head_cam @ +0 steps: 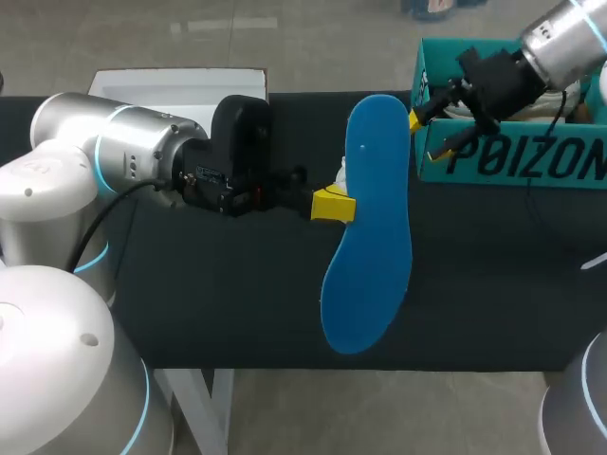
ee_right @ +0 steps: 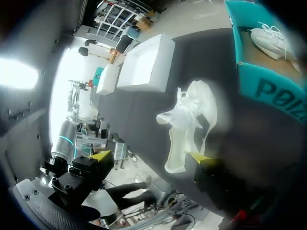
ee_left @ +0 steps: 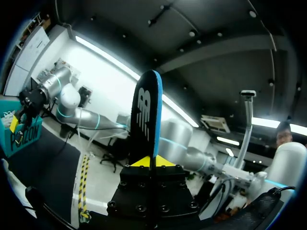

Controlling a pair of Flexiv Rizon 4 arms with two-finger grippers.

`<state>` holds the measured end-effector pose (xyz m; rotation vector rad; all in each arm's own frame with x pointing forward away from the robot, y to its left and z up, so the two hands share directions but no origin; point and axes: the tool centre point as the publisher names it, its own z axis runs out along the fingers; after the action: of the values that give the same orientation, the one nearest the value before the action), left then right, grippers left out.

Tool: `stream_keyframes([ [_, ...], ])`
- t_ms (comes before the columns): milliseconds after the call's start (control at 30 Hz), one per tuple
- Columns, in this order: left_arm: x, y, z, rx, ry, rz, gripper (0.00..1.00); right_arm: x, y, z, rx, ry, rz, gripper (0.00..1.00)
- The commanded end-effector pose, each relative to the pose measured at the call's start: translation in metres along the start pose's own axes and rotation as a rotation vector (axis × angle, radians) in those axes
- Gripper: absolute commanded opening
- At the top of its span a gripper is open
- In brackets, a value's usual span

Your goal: Take the shoe out of the shoebox, open the shoe tongue, remove and reinsert the insole, then place the shoe into the shoebox

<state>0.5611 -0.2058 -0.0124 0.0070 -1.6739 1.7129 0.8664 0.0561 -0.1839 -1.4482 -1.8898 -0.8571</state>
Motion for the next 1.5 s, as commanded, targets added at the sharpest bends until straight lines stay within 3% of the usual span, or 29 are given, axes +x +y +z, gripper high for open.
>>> stream_keyframes([
  [33,-0.002,0.000,0.001,0.001,0.003,0.000,0.00,0.007,-0.019,-0.035,-0.216,0.381,0.077,1.00],
  [300,-0.002,0.000,0.001,0.001,0.003,0.000,0.00,0.027,-0.030,-0.055,-0.281,0.479,0.160,1.00],
  [500,-0.002,0.000,0.001,0.001,0.003,0.000,0.00,0.033,-0.034,-0.064,-0.355,0.475,0.221,1.00],
  [733,-0.002,0.000,0.001,0.001,0.003,0.000,0.00,0.038,-0.032,-0.066,-0.368,0.433,0.197,1.00],
  [1100,-0.002,0.000,0.001,0.001,0.003,0.000,0.00,0.037,-0.031,-0.062,-0.369,0.460,0.208,1.00],
  [1167,-0.015,0.006,-0.003,-0.090,-0.012,0.182,0.00,0.037,-0.031,-0.062,-0.369,0.460,0.208,1.00],
  [1233,-0.031,0.008,-0.012,-0.272,0.011,0.487,0.00,0.037,-0.031,-0.062,-0.369,0.460,0.208,1.00],
  [1267,-0.039,0.005,-0.016,-0.269,0.007,0.619,0.00,0.037,-0.031,-0.062,-0.369,0.460,0.208,1.00],
  [1400,-0.064,-0.021,-0.036,-0.421,-0.037,1.209,0.00,0.037,-0.031,-0.062,-0.369,0.460,0.208,1.00],
  [1500,-0.065,-0.025,-0.039,-0.434,-0.033,1.271,0.00,0.037,-0.031,-0.062,-0.369,0.460,0.208,1.00],
])
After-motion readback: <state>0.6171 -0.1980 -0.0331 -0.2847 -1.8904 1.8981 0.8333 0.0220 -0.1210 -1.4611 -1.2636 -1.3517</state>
